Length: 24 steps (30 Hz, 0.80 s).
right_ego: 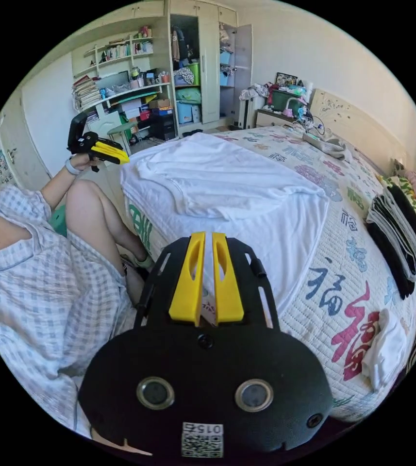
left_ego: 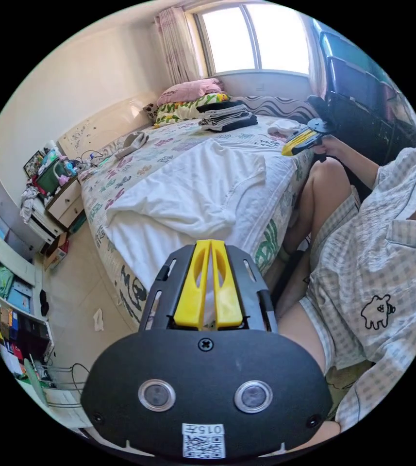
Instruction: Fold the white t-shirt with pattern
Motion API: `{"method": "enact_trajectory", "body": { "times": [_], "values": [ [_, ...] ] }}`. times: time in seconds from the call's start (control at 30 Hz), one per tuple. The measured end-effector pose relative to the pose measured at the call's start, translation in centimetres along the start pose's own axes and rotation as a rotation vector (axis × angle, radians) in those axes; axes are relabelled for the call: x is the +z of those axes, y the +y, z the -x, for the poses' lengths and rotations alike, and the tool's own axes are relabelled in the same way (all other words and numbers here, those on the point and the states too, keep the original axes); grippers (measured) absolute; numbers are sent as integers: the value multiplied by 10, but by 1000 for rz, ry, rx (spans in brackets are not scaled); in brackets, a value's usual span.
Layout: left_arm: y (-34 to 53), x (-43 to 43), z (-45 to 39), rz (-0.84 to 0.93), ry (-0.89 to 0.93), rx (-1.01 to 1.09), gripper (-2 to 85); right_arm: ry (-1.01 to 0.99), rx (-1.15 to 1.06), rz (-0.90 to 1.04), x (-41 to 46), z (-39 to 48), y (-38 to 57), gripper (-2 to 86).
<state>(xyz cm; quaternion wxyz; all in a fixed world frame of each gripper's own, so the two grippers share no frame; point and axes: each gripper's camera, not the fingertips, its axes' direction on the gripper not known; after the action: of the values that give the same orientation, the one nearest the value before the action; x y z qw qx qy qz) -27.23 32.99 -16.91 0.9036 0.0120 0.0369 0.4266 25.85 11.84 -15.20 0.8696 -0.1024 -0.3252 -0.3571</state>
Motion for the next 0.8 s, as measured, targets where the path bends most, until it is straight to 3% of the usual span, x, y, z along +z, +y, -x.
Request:
{"method": "enact_trajectory", "body": {
  "times": [0.13,0.27,0.4,0.53,0.8],
  "values": [
    [-18,15,-7,67,68,62,67,26,-210,151,29,20,-27,78],
    [-37,43,-19,196,95,135,66,77,-317,269,55,29,-37,73],
    [-21,37,-15,95,125,75,22,54,-301,217,44,25,-24,-1],
    [-10,11,-7,7,81,74,9,-3,-233,214,33,15,-14,-9],
    [-6,-19,4,-87,268,125,2,-132,-194,126,-3,-1,12,-10]
  ]
}}
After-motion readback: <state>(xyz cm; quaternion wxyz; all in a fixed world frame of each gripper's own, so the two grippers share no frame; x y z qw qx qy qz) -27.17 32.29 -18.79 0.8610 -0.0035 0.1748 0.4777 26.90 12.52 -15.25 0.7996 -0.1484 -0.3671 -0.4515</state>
